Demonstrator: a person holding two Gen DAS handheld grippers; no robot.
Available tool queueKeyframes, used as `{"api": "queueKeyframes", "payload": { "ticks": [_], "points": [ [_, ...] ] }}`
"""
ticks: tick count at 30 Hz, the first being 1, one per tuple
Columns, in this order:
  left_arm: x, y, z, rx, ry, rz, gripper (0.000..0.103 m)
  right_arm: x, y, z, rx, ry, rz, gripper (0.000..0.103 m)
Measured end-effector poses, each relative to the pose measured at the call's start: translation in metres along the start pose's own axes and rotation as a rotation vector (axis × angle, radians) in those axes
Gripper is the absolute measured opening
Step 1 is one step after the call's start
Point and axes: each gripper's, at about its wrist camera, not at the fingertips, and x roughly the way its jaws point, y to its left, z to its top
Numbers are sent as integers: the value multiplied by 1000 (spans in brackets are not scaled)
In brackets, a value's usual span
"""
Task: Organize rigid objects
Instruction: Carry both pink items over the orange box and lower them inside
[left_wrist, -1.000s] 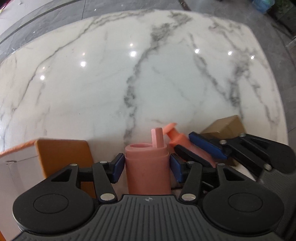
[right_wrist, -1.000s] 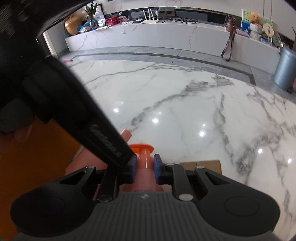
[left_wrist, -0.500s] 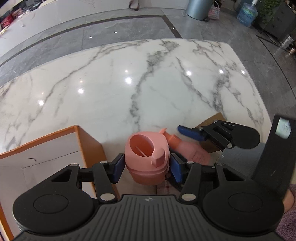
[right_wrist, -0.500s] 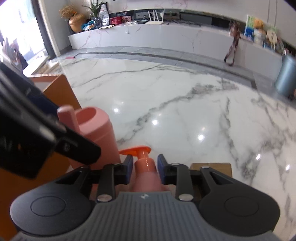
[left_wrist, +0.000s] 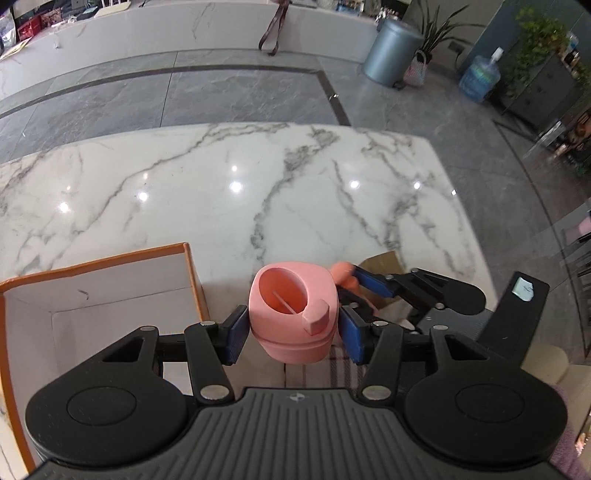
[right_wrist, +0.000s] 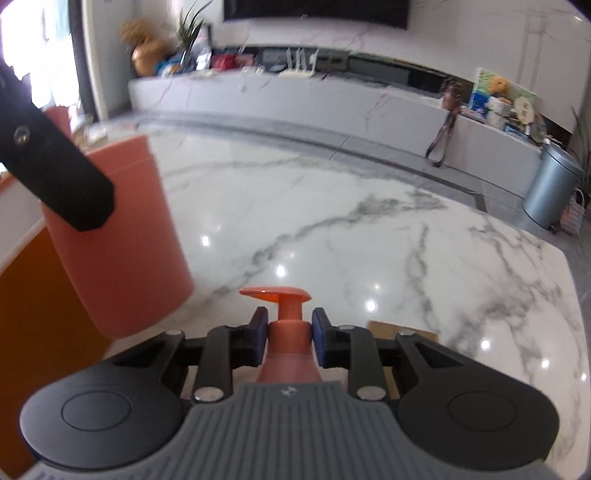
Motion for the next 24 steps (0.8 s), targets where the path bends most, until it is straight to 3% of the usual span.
{"api": "queueKeyframes", "payload": {
  "ticks": [7, 13, 19, 22, 24],
  "points": [
    [-47, 18, -21, 22, -62, -9, 60, -47, -13, -1, 199, -70, 3, 26],
    [-74, 57, -41, 84, -114, 40, 60, -85, 10, 19, 236, -125, 22, 26],
    [-72, 107, -59, 153, -96, 110, 60, -118, 68, 69, 190, -203, 184, 26],
    [-57, 129, -65, 186, -68, 118, 60, -108, 112, 91, 153, -176, 266, 26],
    [-47, 136, -71, 241, -61, 137, 60, -88, 142, 98, 135, -130, 264, 26]
  ]
}}
